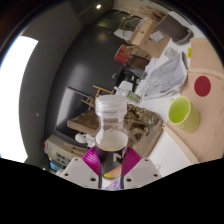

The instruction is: Pour water

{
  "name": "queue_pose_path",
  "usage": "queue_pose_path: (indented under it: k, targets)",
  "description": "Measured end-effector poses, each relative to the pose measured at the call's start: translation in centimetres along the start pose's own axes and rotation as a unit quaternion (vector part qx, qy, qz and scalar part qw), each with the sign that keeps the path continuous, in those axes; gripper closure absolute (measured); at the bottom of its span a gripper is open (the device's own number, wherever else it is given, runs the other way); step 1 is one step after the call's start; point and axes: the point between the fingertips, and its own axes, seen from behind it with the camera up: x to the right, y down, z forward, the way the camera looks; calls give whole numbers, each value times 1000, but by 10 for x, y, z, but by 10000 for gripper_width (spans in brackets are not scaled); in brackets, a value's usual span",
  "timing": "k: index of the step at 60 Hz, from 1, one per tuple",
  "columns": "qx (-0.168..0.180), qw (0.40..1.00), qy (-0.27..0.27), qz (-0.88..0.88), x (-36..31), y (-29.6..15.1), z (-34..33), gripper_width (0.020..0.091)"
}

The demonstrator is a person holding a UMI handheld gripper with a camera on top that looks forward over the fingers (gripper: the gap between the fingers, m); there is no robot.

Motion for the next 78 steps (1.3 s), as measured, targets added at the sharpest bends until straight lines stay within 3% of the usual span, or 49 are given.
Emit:
queue_pose_path:
  k: [16, 38, 50, 57, 69, 78]
  targets:
    - [7, 938, -24, 345, 31, -41, 36, 867]
    - [-5, 907, -4, 420, 59, -36, 48, 869]
    - [-13, 980, 17, 200, 27, -62, 36, 868]
    - [21, 999, 22, -19, -1, -115, 20, 866]
    - [98, 939, 75, -321, 7, -217, -13, 866]
    - [85, 873, 147, -457, 83, -253, -22, 866]
